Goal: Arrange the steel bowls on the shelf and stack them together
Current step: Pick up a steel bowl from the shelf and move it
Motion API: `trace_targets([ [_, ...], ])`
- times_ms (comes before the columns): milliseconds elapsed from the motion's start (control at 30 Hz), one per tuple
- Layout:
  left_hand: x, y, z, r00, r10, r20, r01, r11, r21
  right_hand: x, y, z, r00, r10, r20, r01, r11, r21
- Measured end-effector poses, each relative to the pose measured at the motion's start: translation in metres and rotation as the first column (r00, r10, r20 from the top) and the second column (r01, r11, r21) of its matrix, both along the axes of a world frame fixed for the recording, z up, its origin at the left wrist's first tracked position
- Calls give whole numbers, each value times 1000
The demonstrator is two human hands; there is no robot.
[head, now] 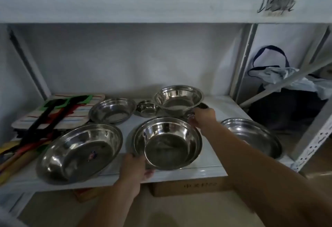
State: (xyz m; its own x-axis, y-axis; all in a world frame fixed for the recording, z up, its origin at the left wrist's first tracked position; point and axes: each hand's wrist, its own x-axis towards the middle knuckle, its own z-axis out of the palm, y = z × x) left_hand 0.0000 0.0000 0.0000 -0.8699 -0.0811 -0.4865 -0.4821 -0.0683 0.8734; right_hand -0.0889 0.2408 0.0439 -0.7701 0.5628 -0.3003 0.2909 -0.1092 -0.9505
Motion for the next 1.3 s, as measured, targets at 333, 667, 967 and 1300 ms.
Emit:
trace_targets([
  [333, -13, -4, -1, 995, -40, -87, 35, 997, -65, -50, -4, 0, 998, -40, -49, 28, 975, -219],
  [667, -17, -21, 61, 976, 51, -214, -54, 999, -6, 38, -8, 80, 983, 87, -163, -123, 966, -228],
  [967, 12, -54, 105, 946, 32, -324, -56, 996, -67, 102, -34, 90, 964, 260, -61, -259, 966, 15],
  [1300, 18, -122, 131, 952, 83, -295, -77, 997, 32, 98, -88, 80, 910, 402, -97, -388, 911, 141],
])
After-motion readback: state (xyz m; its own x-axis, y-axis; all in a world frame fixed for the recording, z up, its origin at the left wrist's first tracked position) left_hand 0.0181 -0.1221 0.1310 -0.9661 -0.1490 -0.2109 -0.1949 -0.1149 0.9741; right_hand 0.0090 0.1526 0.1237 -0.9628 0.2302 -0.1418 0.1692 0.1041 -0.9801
